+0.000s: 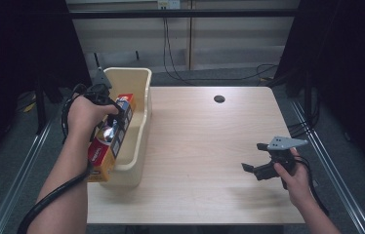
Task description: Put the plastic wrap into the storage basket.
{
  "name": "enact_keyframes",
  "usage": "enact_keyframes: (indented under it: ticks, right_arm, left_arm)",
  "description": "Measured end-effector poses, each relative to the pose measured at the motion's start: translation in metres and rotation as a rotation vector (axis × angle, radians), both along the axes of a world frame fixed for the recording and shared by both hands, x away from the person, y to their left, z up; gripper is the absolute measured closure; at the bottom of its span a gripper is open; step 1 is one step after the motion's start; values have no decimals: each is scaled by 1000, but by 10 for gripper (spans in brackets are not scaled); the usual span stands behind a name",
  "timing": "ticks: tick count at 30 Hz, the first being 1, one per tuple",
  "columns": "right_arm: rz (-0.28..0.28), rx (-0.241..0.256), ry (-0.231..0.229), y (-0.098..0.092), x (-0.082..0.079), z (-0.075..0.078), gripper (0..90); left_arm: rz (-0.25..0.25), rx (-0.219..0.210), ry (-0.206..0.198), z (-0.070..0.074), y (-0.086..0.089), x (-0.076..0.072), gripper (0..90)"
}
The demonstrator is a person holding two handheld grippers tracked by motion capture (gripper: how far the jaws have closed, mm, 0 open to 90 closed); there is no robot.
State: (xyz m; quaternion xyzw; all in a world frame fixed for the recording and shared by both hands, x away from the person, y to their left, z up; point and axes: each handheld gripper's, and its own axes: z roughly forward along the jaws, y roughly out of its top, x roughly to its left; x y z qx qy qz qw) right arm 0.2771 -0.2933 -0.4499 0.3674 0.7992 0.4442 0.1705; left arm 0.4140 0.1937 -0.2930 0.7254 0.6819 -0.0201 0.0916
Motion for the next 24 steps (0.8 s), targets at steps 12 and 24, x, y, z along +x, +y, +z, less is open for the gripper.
enact_keyframes:
  ticks: [12, 24]
  right_arm:
    - [3, 6, 2, 0, 0, 0, 12]
    - [3, 5, 1, -2, -1, 1, 13]
  left_arm:
    - [1, 7, 18, -16, -5, 0, 406]
    - [-11, 5, 48, -24, -8, 2, 405]
